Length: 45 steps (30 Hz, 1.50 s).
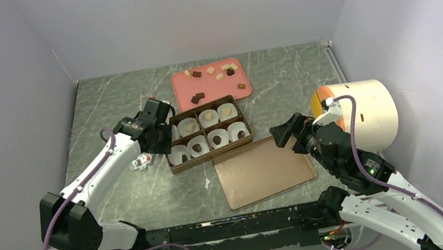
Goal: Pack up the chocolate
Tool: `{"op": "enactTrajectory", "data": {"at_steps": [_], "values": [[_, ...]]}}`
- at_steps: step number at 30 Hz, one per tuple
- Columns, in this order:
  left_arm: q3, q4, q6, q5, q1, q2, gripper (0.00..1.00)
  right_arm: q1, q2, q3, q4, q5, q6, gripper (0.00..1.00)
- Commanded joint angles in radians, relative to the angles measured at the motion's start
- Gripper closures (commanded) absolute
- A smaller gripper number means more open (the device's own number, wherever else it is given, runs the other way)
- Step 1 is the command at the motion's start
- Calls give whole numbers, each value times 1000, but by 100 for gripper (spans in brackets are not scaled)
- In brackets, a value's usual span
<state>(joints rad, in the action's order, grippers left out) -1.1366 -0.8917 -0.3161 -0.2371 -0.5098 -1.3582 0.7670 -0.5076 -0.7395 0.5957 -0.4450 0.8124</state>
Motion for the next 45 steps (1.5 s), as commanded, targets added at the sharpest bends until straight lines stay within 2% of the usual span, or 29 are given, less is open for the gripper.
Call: {"op": "enactTrajectory", "data": {"at_steps": [1, 18, 30, 45], "values": [[-9, 33, 4, -26, 4, 9, 56, -1, 18, -21, -16, -12, 2, 4], [-37, 64, -20, -82, 4, 81, 62, -1, 42, -11, -5, -18, 1, 4], [-110, 98, -20, -141, 18, 86, 65, -1, 51, -6, 3, -25, -3, 4], [-101, 200, 16, -229, 166, 41, 66, -1, 36, -13, -1, -24, -21, 4]]}}
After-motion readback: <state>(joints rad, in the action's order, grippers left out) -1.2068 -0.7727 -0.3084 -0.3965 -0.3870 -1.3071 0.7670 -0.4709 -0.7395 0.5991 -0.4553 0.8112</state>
